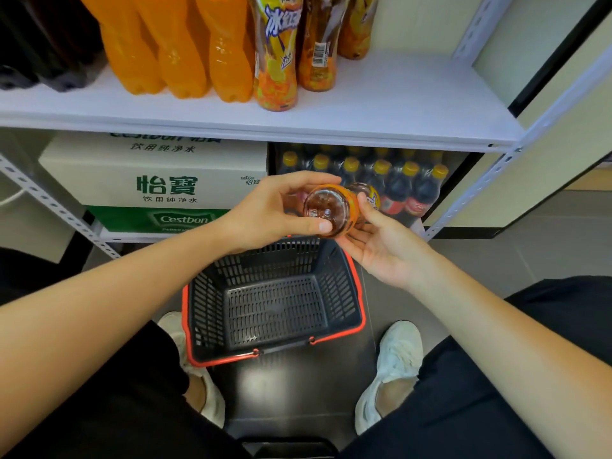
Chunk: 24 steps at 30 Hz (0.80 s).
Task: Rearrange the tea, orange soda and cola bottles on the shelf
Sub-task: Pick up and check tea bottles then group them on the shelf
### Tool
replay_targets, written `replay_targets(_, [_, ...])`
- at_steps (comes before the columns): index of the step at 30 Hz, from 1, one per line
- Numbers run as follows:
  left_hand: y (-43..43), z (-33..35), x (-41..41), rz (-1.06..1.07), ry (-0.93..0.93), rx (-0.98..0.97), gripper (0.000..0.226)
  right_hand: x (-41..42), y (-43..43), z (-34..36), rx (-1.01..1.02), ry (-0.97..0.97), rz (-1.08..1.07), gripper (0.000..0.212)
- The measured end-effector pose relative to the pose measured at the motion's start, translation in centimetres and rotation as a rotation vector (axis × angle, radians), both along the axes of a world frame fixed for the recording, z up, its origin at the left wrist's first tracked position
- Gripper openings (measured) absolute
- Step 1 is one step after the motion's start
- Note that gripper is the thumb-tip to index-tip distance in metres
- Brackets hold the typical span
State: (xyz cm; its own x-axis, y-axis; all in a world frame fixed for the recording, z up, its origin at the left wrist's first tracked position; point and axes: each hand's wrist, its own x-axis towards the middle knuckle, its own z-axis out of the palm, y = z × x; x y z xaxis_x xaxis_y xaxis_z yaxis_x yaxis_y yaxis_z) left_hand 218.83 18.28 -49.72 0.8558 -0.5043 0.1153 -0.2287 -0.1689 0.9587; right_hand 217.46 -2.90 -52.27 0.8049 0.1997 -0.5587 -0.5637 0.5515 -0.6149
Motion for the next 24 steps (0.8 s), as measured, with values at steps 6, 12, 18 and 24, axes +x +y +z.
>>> replay_targets(6, [0.3, 0.2, 0.4, 0.01, 0.025, 0.004, 0.055, 0.0, 0.0, 0.1, 0.041, 0.02, -0.008, 0.053])
replay_targets(12, [0.7, 0.2, 0.4, -0.003, 0.121, -0.057, 0.035, -0.3, -0.1, -0.2, 0.051, -0.033, 0.01, 0.056])
replay_targets(18, [0.5, -0.4, 0.1, 0.023, 0.236, 0.021, 0.04, -1.2, 0.3, -0.5, -0.132, -0.217, 0.018, 0.066])
replay_targets(24, [0.3, -1.6, 0.3, 0.008, 0.25, 0.133, 0.068, -1.7, 0.6, -0.3, -0.242, -0.329, 0.0, 0.06])
